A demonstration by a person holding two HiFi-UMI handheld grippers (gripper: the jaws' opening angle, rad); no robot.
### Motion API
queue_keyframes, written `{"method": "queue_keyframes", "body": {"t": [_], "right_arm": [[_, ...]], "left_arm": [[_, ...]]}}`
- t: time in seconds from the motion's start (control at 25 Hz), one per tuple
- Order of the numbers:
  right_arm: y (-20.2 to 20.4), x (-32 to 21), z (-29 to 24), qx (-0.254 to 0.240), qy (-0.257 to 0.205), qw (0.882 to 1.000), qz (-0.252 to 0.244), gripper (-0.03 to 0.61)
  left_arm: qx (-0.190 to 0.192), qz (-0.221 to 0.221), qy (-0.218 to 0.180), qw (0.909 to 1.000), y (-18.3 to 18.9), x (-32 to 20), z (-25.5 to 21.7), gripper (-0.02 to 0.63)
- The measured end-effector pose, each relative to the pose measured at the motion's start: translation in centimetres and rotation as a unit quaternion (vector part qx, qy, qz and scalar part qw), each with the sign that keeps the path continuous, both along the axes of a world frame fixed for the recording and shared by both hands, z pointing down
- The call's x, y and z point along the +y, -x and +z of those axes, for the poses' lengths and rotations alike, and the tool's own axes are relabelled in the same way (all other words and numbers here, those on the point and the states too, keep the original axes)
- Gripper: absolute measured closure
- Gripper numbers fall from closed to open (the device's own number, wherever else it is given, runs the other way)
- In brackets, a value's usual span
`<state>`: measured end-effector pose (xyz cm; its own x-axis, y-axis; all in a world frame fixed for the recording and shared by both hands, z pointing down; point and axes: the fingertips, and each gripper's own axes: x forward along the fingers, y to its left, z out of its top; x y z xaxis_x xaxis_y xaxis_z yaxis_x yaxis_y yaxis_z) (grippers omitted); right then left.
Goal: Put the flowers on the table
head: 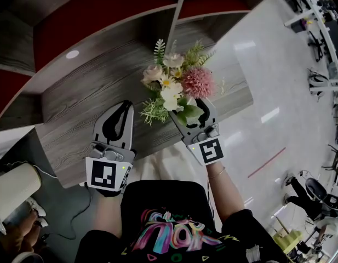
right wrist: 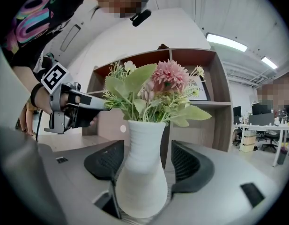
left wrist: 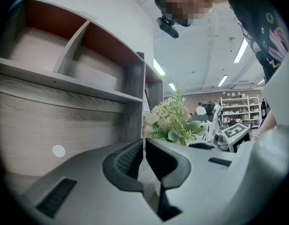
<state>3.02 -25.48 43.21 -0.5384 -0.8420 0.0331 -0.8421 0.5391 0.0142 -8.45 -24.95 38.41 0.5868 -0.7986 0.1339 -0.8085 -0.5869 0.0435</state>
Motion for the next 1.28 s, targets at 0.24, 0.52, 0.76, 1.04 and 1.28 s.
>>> {"method": "queue_keyframes", "body": {"t": [0.24, 0.52, 0.76, 1.04, 1.28], "right_arm": [[-0.2, 0.4, -0.9, 0.006, 0.003, 1.0, -0.013, 0.264], [-0.9, 1.5, -2.7, 0.024, 0.004, 0.999, -0.023, 0.261], [-2.5, 3.2, -5.0, 0.025, 0.018, 0.999, -0.02, 0.261], [-4.3, 5.7, -10.6, 0.003, 0.022, 1.0, -0.013, 0.262], [-5.1, 5.7, -16.7, -0.028, -0.014, 1.0, 0.003, 0.316]], "left_arm": [[0.004, 0.0, -0.006, 1.0, -0.3, 0.2, -1.0, 0.578], [0.008, 0.001, -0.019, 0.9998, -0.3, 0.4, -3.3, 0.578], [0.012, 0.009, -0.031, 0.9994, -0.2, 1.0, -5.4, 0.578], [0.022, 0.016, -0.053, 0.9982, 0.4, 1.7, -8.4, 0.578], [0.025, 0.015, -0.073, 0.9969, 1.1, 2.3, -10.7, 0.578]]}}
